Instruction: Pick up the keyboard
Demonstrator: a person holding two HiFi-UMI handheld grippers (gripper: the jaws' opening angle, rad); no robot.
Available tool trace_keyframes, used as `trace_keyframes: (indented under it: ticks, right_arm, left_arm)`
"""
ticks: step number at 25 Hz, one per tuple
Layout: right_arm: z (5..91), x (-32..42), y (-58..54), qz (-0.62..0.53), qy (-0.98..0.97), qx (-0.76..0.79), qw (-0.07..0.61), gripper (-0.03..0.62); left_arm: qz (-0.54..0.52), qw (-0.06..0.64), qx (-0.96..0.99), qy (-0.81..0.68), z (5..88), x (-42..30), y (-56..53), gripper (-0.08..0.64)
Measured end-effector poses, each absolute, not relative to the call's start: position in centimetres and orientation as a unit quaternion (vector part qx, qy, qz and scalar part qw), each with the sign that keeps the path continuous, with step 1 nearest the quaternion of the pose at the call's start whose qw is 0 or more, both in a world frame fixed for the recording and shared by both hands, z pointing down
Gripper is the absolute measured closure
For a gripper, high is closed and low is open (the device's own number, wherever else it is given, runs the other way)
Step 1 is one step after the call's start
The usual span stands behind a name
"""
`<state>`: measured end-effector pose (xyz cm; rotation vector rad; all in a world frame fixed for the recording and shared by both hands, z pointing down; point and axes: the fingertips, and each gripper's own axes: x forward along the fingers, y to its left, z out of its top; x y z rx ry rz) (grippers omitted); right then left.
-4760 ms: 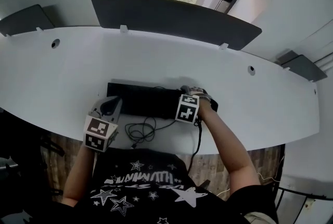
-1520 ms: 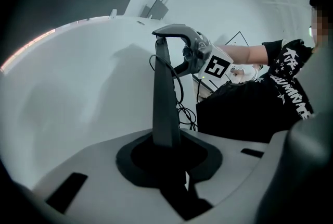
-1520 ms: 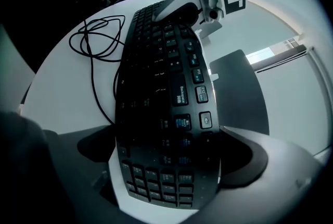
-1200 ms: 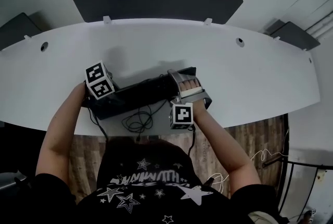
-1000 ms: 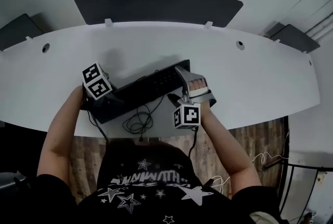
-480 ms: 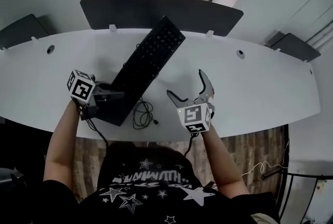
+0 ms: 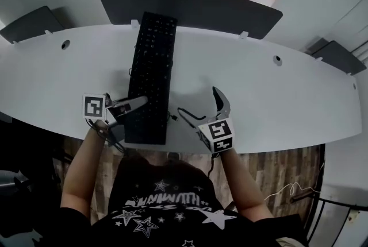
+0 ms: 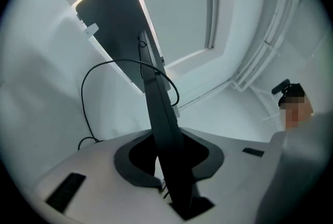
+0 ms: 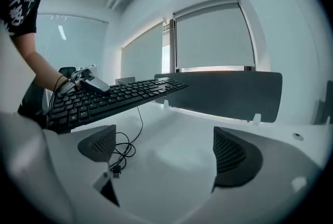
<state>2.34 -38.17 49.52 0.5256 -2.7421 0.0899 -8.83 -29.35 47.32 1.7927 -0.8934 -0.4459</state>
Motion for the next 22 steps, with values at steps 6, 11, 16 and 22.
trace_keyframes:
  ticks: [6, 11, 16, 22]
  right_arm:
    - [49.8, 3.0, -36.9, 0.05, -0.96, 0.215, 0.172, 0.021]
    - [49.6, 2.3, -34.1, 0.076, -0.954, 0.237, 0.167, 0.021]
    - [48.1, 1.4, -30.6, 0.078, -0.953, 0.263, 0.131, 0.023]
    - [46.1, 0.8, -24.9, 0.075, -0.952, 0.285, 0.085, 0.096]
  left_arm:
    - [-0.205, 0.496, 0.746, -0.394, 47.8, -9.3, -27.9, 0.474]
    - [-0.187, 0.484, 0.764, -0.383, 47.2, -9.6, -25.0, 0.474]
    - [-0.181, 0.452, 0.79, -0.372, 45.9, -10.6, -21.1, 0.474]
    - [-0.187, 0.422, 0.808, -0.366, 44.4, -11.5, -14.8, 0.474]
